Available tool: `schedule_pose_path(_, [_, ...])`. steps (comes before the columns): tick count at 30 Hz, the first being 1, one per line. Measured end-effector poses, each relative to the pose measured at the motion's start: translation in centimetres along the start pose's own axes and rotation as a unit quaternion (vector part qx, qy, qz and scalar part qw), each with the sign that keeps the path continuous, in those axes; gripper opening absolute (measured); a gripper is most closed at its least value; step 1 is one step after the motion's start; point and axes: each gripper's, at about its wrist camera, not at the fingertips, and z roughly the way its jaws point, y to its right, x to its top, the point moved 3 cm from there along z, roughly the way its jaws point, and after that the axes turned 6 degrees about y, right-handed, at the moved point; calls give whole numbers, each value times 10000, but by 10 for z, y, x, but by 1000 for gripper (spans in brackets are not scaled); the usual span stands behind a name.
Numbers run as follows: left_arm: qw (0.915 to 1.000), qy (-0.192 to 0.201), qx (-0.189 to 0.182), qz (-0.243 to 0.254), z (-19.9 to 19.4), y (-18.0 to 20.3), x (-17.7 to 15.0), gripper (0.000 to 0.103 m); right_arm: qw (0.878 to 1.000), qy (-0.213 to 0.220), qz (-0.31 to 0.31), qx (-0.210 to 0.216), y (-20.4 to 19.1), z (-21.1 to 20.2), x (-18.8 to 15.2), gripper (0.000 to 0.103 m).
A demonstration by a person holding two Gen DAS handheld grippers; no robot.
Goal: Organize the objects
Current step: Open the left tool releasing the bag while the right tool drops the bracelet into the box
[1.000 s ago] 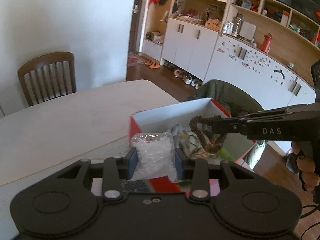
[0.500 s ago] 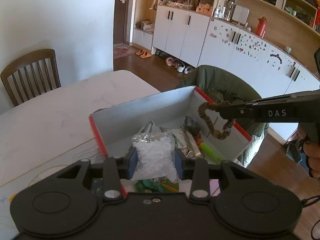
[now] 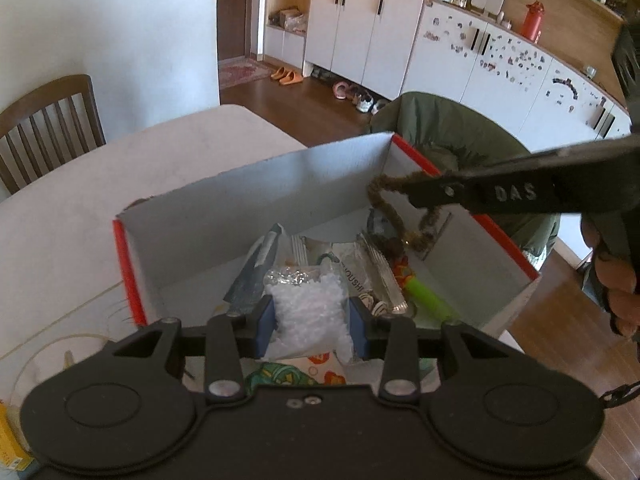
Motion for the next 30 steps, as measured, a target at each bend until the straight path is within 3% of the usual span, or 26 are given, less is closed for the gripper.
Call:
schedule_pose_path(15, [9996, -259, 148, 12, 39, -6, 0, 37, 9987, -351, -364, 54, -5, 67, 0, 8])
schedule_pose_path(30, [9967, -734, 130, -329, 66, -23, -1, 37, 9969, -569, -525, 117, -13, 82, -14, 8])
